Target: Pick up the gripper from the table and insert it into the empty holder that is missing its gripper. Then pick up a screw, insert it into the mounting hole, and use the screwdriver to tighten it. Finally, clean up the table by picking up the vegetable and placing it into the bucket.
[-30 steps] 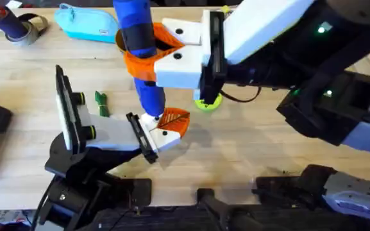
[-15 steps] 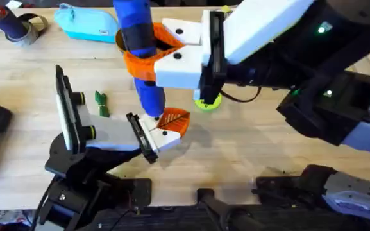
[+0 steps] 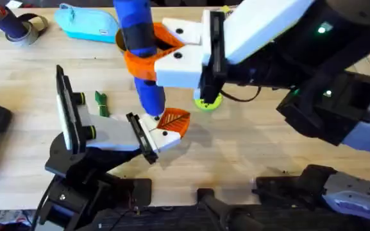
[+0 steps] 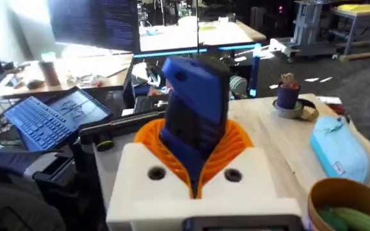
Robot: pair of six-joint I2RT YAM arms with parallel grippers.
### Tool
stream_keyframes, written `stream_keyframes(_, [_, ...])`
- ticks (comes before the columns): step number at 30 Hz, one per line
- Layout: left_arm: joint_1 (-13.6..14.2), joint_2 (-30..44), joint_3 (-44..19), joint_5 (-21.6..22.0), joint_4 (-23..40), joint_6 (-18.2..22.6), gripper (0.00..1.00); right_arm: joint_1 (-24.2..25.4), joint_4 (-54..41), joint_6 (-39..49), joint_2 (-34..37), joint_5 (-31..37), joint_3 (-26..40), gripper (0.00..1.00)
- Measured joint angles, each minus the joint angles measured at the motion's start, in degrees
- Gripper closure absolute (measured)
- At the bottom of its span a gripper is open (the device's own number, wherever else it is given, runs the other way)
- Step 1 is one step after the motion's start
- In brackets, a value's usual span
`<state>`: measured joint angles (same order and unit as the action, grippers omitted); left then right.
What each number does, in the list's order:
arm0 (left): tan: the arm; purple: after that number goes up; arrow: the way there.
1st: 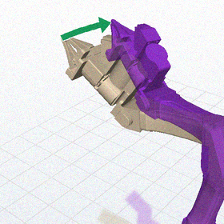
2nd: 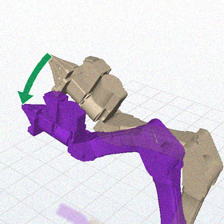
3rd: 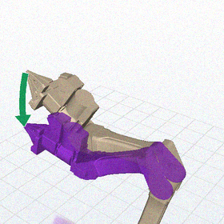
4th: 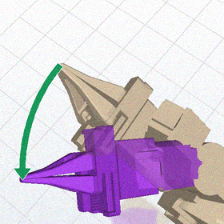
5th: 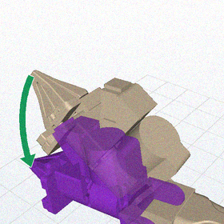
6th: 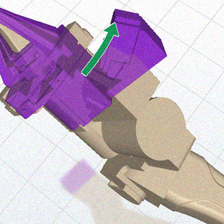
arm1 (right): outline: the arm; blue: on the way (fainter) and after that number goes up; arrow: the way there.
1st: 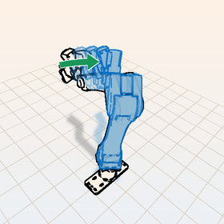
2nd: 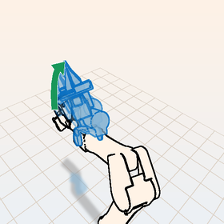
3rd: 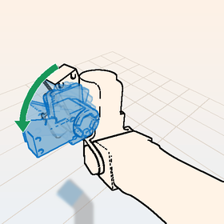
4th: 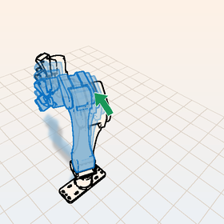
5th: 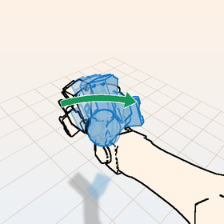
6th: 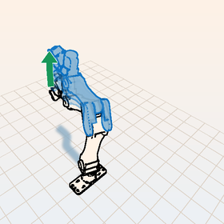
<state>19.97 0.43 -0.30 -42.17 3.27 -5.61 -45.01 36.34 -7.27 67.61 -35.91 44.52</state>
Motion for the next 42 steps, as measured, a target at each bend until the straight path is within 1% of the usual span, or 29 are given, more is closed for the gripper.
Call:
stream_keyframes(5, [0.0,0.0,0.0,0.0,0.0,0.0,0.986,2.0,7.8,0.0,-0.8,-0.2,-0.1,0.978])
stream_keyframes(9, [0.0,0.0,0.0,0.0,0.0,0.0,0.986,3.3,9.9,0.0,-2.6,-0.2,-0.1,0.978])
stream_keyframes(11, [0.0,0.0,0.0,0.0,0.0,0.0,0.986,3.8,9.1,0.7,-3.1,-0.2,-0.1,0.978])
stream_keyframes(13, [0.0,0.0,0.0,0.0,0.0,0.0,0.986,4.7,6.4,2.3,-3.2,-0.2,-0.1,0.978])
stream_keyframes(15, [0.0,0.0,0.0,0.0,0.0,0.0,0.986,6.6,0.1,5.0,-3.1,1.1,0.0,0.978])
stream_keyframes(19, [0.0,0.0,0.0,0.0,0.0,0.0,0.986,11.7,-14.2,13.6,-2.3,8.4,-0.1,0.978])
stream_keyframes(21, [0.0,0.0,0.0,0.0,0.0,0.0,0.986,14.4,-20.0,19.6,-0.9,13.6,-0.1,0.978])
stream_keyframes(23, [0.0,0.0,0.0,0.0,0.0,0.0,0.986,16.7,-23.8,25.9,1.1,19.3,-0.1,0.978])
stream_keyframes(28, [0.0,0.0,0.0,0.0,0.0,0.0,0.986,20.9,-28.0,41.4,8.5,31.9,-0.1,0.978])
stream_keyframes(31, [0.0,0.0,0.0,0.0,0.0,0.0,0.986,22.0,-28.3,50.7,13.8,38.2,-0.1,0.978])
stream_keyframes(34, [0.0,0.0,0.0,0.0,0.0,0.0,0.986,22.3,-28.3,59.2,19.3,42.6,-0.1,0.978])
stream_keyframes(35, [0.0,0.0,0.0,0.0,0.0,0.0,0.986,22.3,-28.3,61.3,21.0,43.5,-0.1,0.959])
stream_keyframes(36, [0.0,0.0,0.0,0.0,0.0,0.0,0.986,22.3,-28.3,63.0,22.5,44.2,-0.1,0.884])
stream_keyframes(37, [0.0,0.0,0.0,0.0,0.0,0.0,0.986,22.3,-28.3,64.6,23.8,44.8,-0.1,0.786])
stream_keyframes(39, [0.0,0.0,0.0,0.0,0.0,0.0,0.986,22.1,-28.3,66.8,25.9,45.7,-0.1,0.655])
stream_keyframes(40, [0.0,0.0,0.0,0.0,0.0,0.0,0.986,22.0,-28.3,67.1,26.7,46.0,-0.1,0.537])
stream_keyframes(42, [0.0,0.0,0.0,0.0,0.0,0.0,0.986,21.9,-27.5,66.5,27.0,46.9,0.1,0.232])
